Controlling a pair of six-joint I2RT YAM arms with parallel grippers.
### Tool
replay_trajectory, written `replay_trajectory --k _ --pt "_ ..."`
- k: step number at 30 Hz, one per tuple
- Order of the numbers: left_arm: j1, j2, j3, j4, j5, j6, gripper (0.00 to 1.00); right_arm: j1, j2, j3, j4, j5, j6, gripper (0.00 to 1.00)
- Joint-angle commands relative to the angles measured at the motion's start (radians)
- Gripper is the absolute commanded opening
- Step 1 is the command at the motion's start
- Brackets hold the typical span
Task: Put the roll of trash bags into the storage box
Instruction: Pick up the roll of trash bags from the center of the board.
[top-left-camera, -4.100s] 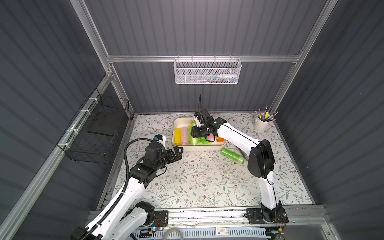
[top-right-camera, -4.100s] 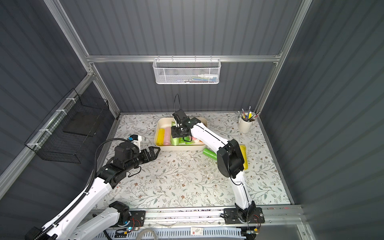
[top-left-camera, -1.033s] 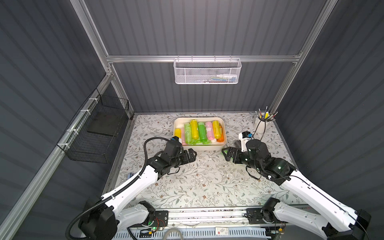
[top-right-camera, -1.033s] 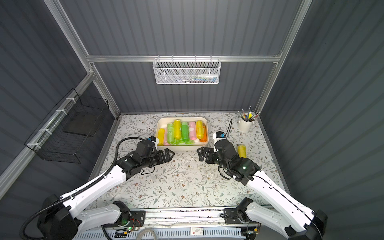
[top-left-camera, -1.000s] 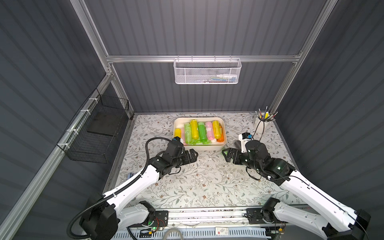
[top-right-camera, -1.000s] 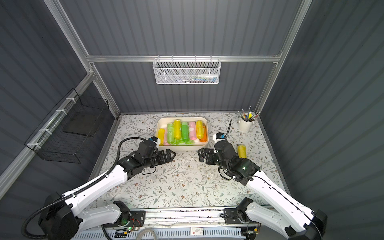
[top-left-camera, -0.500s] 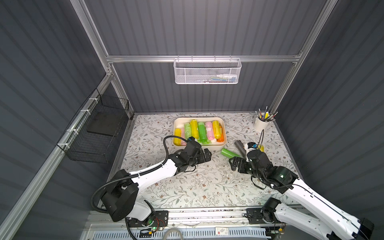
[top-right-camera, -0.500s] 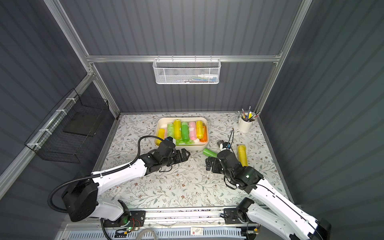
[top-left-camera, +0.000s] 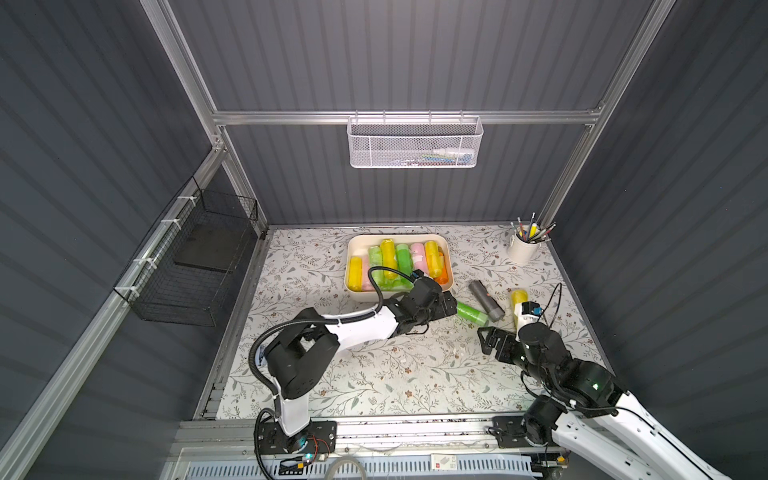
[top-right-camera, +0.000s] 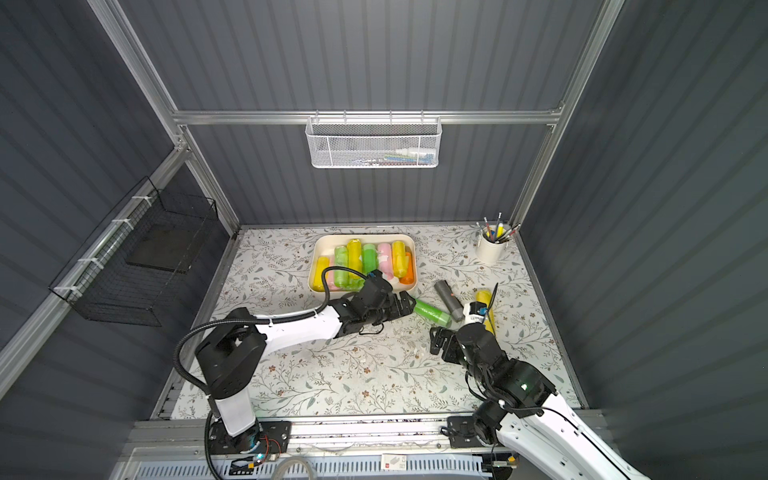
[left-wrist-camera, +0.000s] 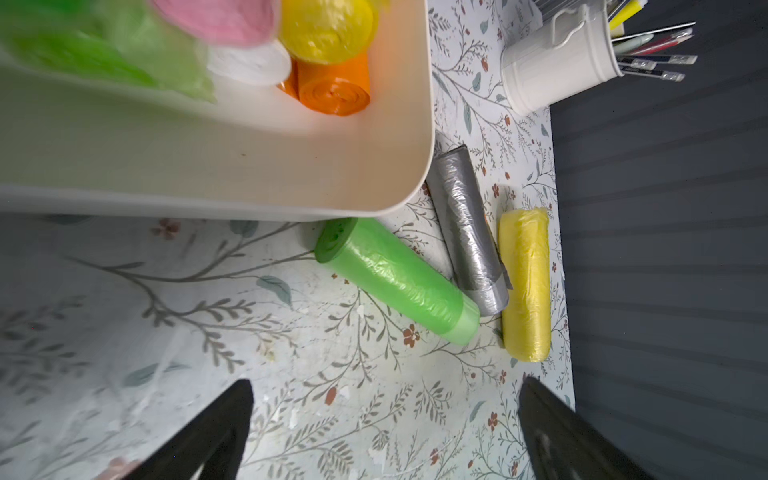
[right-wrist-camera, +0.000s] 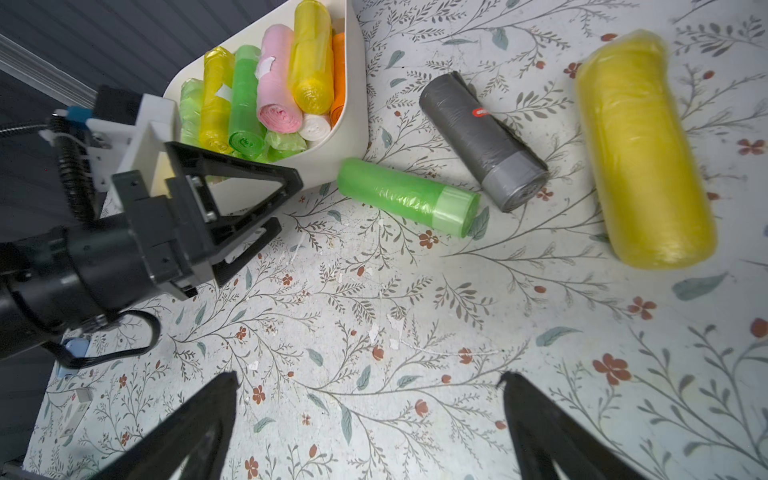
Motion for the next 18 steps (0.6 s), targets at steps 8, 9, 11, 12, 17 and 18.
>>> replay_trajectory --k 8,9,11,12,17,18 --pt "-0.029 0.155 0.143 0.011 -0.028 -0.097 1.0 0.002 -0.024 0.017 -0.081 0.073 -0.024 0.99" --pt "-0.035 0.168 0.159 0.01 -0.038 -0.098 1.0 0.002 -0.019 0.017 -0.084 0.076 -0.028 0.99" --pt "-0.041 0.207 0.219 -0.015 -0.044 -0.104 1.0 0.003 -0.004 0.017 -0.089 0.082 -0.036 0.99" --pt "-0.041 0.227 0.236 -0.02 -0.039 -0.113 1.0 0.002 0.006 0.019 -0.09 0.086 -0.041 0.99" --pt "-0.041 0.282 0.306 -0.082 -0.092 -0.079 0.98 0.002 0.047 0.039 -0.111 0.116 -0.046 0.99" --pt "-0.041 0.293 0.319 -0.093 -0.097 -0.074 0.97 0.002 0.051 0.042 -0.113 0.118 -0.047 0.99"
